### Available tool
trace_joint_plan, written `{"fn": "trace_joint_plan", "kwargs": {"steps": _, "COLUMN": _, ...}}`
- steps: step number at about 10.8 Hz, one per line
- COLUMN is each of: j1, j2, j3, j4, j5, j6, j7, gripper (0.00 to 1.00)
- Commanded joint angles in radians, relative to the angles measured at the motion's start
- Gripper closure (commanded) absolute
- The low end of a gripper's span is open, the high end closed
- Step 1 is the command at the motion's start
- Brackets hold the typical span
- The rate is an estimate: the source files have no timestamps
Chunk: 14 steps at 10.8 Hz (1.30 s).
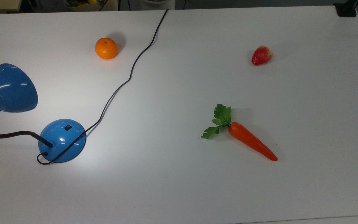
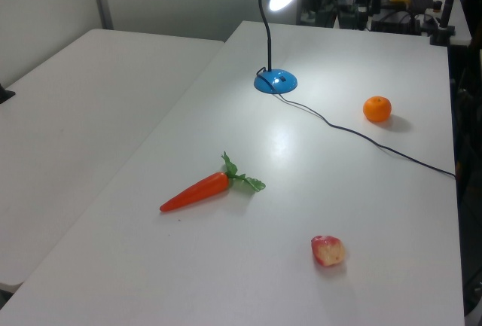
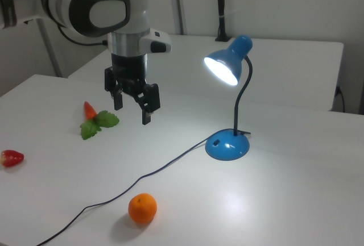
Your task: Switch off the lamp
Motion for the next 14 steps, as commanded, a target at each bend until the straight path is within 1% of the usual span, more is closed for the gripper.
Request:
{"fn": "trace_joint_plan", "kwargs": {"steps": 1, "j1": -0.002, "j2": -0.024, "j3": 0.007, "j4": -0.022, "j5": -0.013, "j6": -0.006, "j7": -0.024, "gripper": 0.00}}
{"fn": "trace_joint_plan", "kwargs": {"steps": 6, "j1": -0.002, "j2": -0.024, "j3": 0.007, "j4": -0.022, "j5": -0.015, "j6": -0.007, "j7": -0.023, "gripper": 0.00}}
{"fn": "trace_joint_plan", "kwargs": {"steps": 7, "j1": -0.002, "j2": -0.024, "j3": 0.007, "j4": -0.022, "j5": -0.015, "j6": -0.007, "j7": -0.023, "gripper": 0.07}}
{"fn": "trace_joint_plan", "kwargs": {"steps": 8, "j1": -0.002, "j2": -0.024, "j3": 0.007, "j4": -0.022, "j5": -0.015, "j6": -0.007, "j7": -0.023, "gripper": 0.17}}
{"fn": "trace_joint_plan", "kwargs": {"steps": 9, "j1": -0.002, "j2": -0.024, "j3": 0.007, "j4": -0.022, "j5": -0.015, "j6": -0.009, "j7": -0.023, "gripper": 0.33}}
{"fn": "trace_joint_plan", "kwargs": {"steps": 10, "j1": -0.002, "j2": -0.025, "j3": 0.007, "j4": -0.023, "j5": -0.015, "j6": -0.009, "j7": -0.023, "gripper": 0.51}}
{"fn": "trace_joint_plan", "kwargs": {"steps": 11, "j1": -0.003, "j2": -0.025, "j3": 0.007, "j4": -0.023, "j5": -0.013, "j6": -0.009, "j7": -0.021, "gripper": 0.62}}
{"fn": "trace_joint_plan", "kwargs": {"steps": 12, "j1": -0.004, "j2": -0.025, "j3": 0.007, "j4": -0.023, "j5": -0.012, "j6": -0.004, "j7": -0.018, "gripper": 0.71}}
{"fn": "trace_joint_plan", "kwargs": {"steps": 14, "j1": -0.011, "j2": -0.027, "j3": 0.006, "j4": -0.025, "j5": -0.004, "j6": 0.002, "j7": -0.017, "gripper": 0.84}}
